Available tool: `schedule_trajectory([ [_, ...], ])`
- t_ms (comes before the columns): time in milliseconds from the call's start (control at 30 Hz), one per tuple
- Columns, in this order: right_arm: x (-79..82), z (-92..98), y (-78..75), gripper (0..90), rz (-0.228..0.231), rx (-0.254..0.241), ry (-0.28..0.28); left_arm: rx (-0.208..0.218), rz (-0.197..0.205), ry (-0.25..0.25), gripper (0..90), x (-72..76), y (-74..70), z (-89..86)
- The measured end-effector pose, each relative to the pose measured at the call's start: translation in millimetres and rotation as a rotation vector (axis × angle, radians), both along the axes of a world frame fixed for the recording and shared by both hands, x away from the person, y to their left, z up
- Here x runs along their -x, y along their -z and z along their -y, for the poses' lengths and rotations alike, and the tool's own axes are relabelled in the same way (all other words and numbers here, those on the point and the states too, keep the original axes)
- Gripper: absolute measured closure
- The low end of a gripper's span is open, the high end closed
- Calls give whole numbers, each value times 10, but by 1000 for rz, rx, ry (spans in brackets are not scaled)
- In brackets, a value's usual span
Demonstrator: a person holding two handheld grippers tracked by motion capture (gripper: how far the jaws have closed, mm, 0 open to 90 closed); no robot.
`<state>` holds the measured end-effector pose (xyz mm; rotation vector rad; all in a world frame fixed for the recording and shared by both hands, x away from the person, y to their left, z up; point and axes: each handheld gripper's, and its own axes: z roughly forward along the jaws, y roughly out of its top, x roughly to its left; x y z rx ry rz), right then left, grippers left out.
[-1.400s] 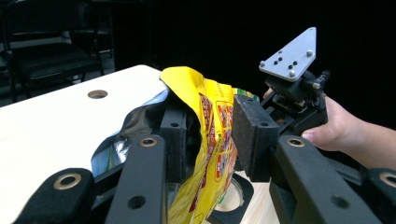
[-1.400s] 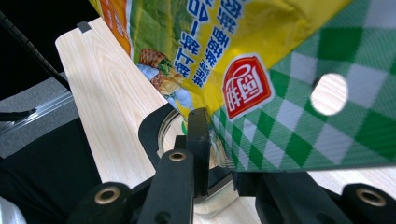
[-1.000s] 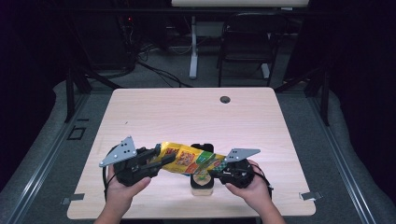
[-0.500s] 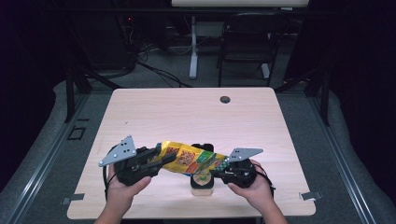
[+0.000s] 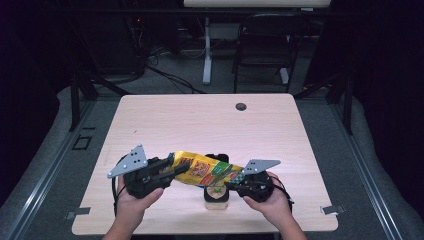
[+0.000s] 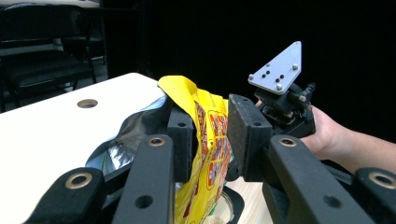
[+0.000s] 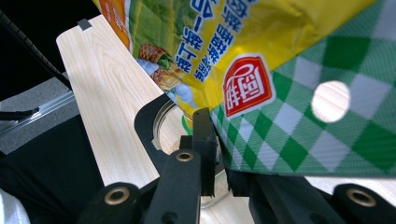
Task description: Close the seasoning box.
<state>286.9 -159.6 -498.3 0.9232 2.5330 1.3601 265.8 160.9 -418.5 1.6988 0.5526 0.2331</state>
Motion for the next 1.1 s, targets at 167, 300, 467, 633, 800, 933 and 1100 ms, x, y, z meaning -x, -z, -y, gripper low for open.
schedule_trajectory([
  [167,3,1,3,849,-1,2,-3,2,4,-2,733,-1,-14,21],
  [300,2,5,4,852,0,5,-5,3,6,-2,736,-3,-24,38],
  [467,1,9,12,851,-2,-1,-2,7,9,8,736,-3,-34,56],
  [633,1,11,14,851,-2,0,-2,7,10,8,736,-2,-38,64],
  [800,1,14,16,851,-1,3,-1,3,11,8,736,-2,-52,81],
  [933,3,11,18,851,2,3,0,1,14,12,736,-1,-67,91],
  [1100,11,-17,22,851,-1,-15,-6,12,19,14,735,10,-89,92],
])
